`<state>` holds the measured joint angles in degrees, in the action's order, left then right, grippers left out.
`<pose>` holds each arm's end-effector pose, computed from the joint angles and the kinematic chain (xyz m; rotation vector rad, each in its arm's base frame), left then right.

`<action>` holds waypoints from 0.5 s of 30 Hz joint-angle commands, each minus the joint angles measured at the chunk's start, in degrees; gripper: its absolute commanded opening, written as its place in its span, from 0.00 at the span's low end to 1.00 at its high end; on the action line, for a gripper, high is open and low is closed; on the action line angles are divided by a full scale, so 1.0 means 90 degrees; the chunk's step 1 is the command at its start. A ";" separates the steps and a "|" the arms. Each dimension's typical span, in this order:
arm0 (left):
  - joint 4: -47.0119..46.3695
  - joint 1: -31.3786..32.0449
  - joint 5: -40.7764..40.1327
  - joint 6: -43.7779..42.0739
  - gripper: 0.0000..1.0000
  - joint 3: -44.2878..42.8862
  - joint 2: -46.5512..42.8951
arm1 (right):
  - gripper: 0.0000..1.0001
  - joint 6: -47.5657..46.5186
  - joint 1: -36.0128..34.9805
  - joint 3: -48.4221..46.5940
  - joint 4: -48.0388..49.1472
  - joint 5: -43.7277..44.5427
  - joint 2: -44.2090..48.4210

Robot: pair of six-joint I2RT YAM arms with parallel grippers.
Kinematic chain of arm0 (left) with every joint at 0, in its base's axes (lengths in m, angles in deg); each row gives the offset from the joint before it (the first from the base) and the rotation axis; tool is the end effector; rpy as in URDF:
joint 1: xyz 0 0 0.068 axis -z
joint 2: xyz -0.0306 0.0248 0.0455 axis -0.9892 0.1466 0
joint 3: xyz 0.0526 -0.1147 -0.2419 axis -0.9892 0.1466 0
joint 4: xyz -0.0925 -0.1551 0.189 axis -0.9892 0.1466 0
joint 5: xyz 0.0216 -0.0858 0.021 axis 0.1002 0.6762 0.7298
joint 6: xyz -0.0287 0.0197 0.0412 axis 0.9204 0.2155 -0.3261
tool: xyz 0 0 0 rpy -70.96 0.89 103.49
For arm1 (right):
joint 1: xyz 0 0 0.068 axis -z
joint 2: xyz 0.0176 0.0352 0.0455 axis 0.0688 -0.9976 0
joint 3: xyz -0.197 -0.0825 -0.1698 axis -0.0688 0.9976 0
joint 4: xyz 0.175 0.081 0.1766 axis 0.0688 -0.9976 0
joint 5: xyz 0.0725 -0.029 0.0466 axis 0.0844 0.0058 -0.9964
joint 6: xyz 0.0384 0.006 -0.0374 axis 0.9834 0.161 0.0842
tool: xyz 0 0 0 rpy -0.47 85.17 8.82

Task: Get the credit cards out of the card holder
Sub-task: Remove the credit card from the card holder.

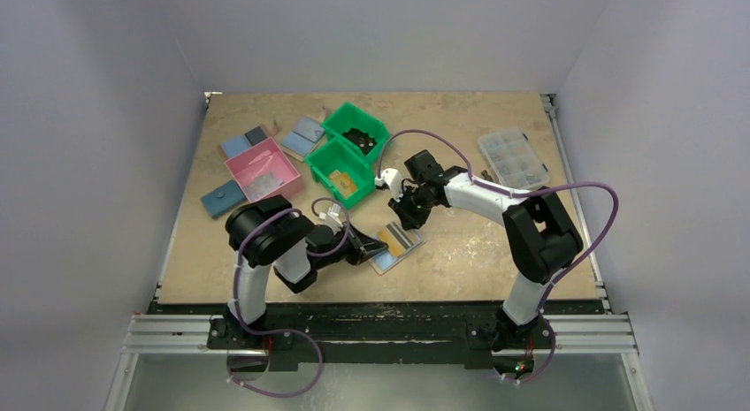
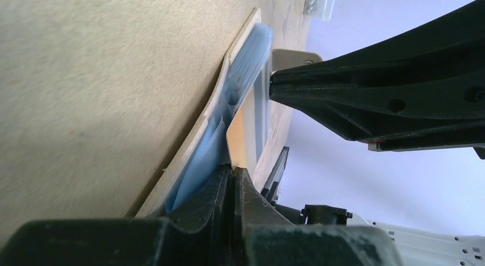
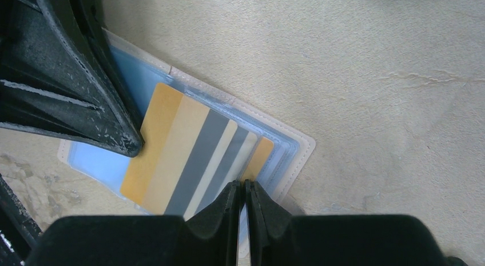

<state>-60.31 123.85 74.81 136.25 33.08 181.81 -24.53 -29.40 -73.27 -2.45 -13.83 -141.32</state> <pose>0.1910 -0.1849 0.0684 -0.6423 2.1853 -1.6019 0.2836 0.2006 0.1733 -1.3855 2.3227 0.5015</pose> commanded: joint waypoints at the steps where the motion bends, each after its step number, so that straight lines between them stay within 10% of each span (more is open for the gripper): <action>1: -0.0580 -0.0157 -0.0105 0.0038 0.00 0.0298 0.0111 | 0.18 -0.0098 -0.0036 0.0373 -0.0500 0.0348 -0.0591; 15: -0.1169 -0.0263 0.0025 0.0083 0.08 0.0659 0.0218 | 0.18 -0.0080 -0.0036 0.0374 -0.0501 0.0371 -0.0610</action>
<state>-65.73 122.08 75.55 136.62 38.50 182.03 -24.53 -29.40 -73.27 -2.45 -13.83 -141.34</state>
